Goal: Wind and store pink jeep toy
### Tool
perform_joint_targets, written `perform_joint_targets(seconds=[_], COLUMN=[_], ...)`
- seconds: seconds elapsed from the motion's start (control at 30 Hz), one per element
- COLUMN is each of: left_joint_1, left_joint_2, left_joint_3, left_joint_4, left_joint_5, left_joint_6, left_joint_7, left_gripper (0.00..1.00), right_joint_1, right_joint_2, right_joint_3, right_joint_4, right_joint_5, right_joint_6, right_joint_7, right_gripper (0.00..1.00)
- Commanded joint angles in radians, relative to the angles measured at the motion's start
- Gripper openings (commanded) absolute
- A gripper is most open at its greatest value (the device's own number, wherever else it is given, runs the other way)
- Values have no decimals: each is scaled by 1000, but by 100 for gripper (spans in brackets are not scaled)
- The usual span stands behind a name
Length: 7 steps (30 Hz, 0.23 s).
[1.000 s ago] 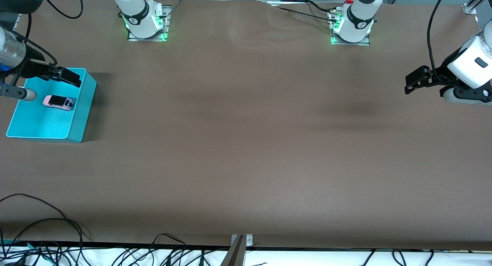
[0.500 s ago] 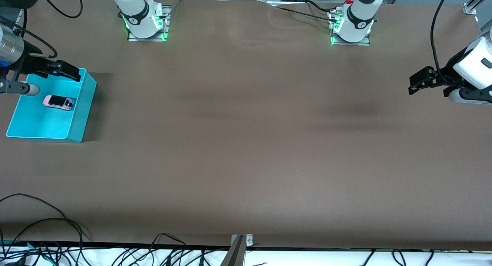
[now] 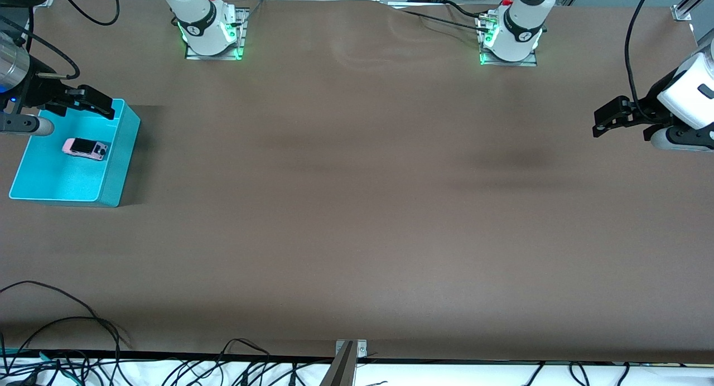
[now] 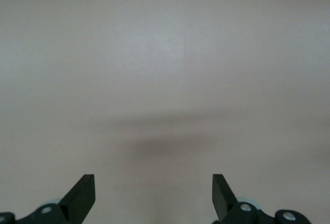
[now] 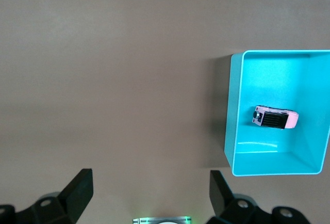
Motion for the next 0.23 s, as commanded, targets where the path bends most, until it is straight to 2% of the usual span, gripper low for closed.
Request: perform_joint_targets(seconds=[0.0, 0.2], left_joint_1=[10, 8], left_joint_2=[-1, -1], left_joint_3=[-5, -5], left_joint_4=[15, 19], left_joint_5=[9, 8], left_joint_6=[-11, -9], left_joint_7=[29, 30], left_gripper=[100, 100], right_joint_1=[8, 8], right_joint_2=[-7, -7], right_joint_3=[-9, -9], right_joint_4=[10, 10], right_joint_5=[19, 19], right_joint_6=[0, 0], right_joint_7=[-18, -12], right_gripper=[100, 100])
